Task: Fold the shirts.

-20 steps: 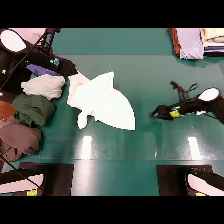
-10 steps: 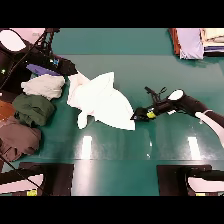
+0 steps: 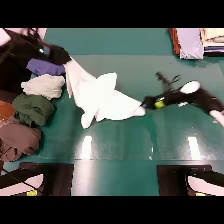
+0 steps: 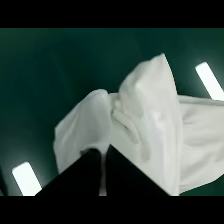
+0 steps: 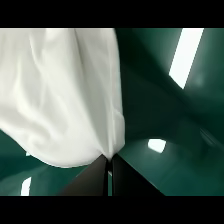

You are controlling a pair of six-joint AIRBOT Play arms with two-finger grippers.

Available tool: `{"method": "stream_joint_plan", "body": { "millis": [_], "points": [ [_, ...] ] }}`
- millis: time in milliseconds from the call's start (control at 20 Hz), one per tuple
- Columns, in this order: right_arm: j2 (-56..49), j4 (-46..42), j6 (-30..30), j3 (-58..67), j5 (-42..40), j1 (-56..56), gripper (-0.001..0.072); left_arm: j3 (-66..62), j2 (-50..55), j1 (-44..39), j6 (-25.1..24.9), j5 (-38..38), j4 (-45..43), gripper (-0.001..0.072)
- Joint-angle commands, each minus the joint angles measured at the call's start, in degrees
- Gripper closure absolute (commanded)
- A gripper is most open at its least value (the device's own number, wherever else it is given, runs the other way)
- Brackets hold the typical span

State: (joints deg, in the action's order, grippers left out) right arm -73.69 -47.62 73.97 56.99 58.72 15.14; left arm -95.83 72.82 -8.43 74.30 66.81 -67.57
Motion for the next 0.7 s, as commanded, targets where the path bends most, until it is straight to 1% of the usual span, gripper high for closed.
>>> {"method": "stream_joint_plan", "body": {
  "millis": [0, 150, 300, 650],
  "points": [
    [10.7, -8.2, 3.4, 7.1, 1.1, -10.4, 0.0699, -8.6, -3.8, 0.0, 0.5, -1.5, -4.5, 0.0684],
    [16.4, -8.1, 3.4, 17.0, 0.8, -18.5, 0.0699, -16.2, -6.1, 0.0, 0.5, -2.6, -4.5, 0.0684],
    [19.7, -8.2, 3.1, 26.5, 0.8, -23.7, 0.0699, -20.5, -8.3, 0.0, 0.4, -5.4, -4.5, 0.0684],
    [24.2, -8.2, 2.9, 43.6, 1.1, -29.9, 0.0699, -20.6, -17.3, 0.0, 0.5, -14.5, -4.4, 0.0684]
  ]
}}
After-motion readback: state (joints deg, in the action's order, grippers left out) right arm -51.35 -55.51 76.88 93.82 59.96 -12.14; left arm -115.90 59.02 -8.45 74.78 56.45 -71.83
